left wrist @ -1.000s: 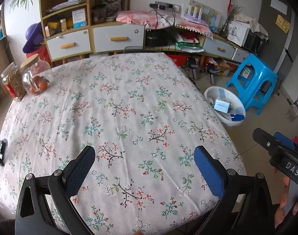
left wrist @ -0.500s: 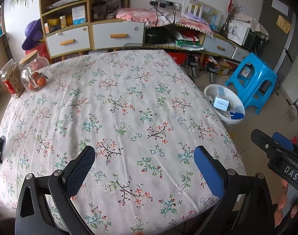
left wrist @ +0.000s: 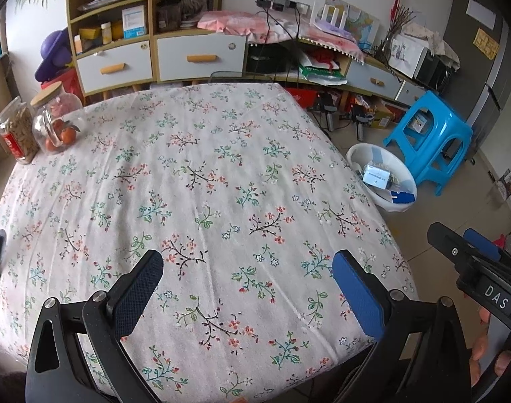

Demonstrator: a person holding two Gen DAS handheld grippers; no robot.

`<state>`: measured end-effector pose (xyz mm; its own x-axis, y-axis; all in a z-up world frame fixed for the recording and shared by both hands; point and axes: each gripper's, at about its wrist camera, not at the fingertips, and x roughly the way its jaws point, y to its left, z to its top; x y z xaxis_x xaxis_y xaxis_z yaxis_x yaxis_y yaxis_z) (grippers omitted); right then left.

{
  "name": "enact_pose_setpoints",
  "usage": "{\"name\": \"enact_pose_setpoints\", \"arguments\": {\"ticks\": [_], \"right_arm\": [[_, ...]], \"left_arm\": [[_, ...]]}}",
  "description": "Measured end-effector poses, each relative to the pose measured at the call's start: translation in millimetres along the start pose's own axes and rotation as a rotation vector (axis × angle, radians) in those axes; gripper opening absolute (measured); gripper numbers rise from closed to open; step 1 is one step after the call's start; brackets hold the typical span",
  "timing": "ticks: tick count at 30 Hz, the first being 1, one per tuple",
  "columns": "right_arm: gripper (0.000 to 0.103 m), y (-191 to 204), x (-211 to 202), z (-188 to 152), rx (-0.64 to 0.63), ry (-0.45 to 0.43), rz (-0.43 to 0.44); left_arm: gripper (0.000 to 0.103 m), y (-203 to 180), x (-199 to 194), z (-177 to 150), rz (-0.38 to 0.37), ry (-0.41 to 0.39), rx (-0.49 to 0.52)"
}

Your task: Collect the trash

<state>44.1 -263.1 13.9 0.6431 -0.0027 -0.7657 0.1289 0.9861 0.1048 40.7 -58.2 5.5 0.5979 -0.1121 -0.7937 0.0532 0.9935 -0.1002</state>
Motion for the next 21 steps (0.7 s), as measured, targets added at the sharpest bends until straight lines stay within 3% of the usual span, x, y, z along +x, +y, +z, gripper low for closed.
{"name": "enact_pose_setpoints", "arguments": {"ticks": [21], "right_arm": [[0.09,-0.1,1.1,-1.3,-0.001,0.003,0.001]], "left_arm": [[0.102,-0.7,-4.2,-0.6,-0.007,-0.006,0.003]]}}
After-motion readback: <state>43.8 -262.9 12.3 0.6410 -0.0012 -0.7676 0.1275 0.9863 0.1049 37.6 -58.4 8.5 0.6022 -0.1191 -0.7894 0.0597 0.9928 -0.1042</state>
